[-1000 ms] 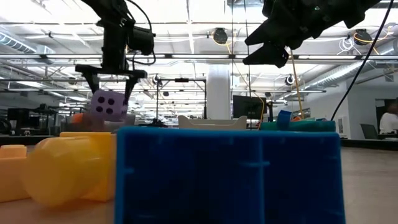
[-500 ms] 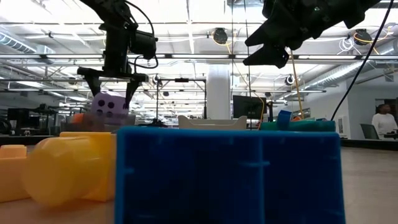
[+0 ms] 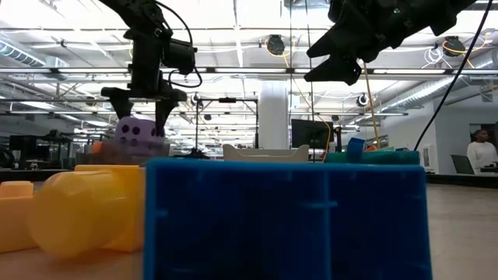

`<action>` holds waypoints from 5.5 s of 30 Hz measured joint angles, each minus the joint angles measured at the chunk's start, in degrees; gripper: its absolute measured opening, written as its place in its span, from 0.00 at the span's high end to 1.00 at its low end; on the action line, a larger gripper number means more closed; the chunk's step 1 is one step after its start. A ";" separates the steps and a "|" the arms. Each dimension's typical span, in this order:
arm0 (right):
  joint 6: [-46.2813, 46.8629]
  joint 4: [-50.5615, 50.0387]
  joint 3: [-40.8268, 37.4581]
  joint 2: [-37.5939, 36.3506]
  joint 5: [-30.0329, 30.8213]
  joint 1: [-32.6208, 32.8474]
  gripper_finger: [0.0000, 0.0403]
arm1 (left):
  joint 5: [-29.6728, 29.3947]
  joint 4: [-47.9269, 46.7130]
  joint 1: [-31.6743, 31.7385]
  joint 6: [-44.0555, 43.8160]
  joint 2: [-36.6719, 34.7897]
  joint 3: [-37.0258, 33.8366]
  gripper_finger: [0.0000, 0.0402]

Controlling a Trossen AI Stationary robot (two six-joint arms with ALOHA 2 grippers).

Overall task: Pick & Place Toys
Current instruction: Put the purple dice into the black bin, then put the yellow game piece into the blue bin

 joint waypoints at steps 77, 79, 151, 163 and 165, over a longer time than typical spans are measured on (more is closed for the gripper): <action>3.45 26.73 32.89 52.21 -19.76 -17.54 0.77 | 12.19 25.13 -16.31 39.75 0.28 -8.73 0.03; 3.43 25.62 32.96 52.15 -19.88 -17.55 0.81 | 12.21 25.16 -16.28 39.75 0.28 -8.73 0.03; 5.49 24.99 32.65 52.44 -35.52 -18.63 1.00 | 11.67 27.95 -21.84 38.07 -6.71 -7.22 0.03; -15.84 3.80 32.79 33.47 -26.34 -13.74 1.00 | 10.42 25.81 -22.35 28.86 -15.44 -3.07 0.03; -20.49 -2.51 32.81 30.59 -23.61 -11.35 1.00 | 10.50 25.23 -24.40 26.14 -16.17 -3.07 0.03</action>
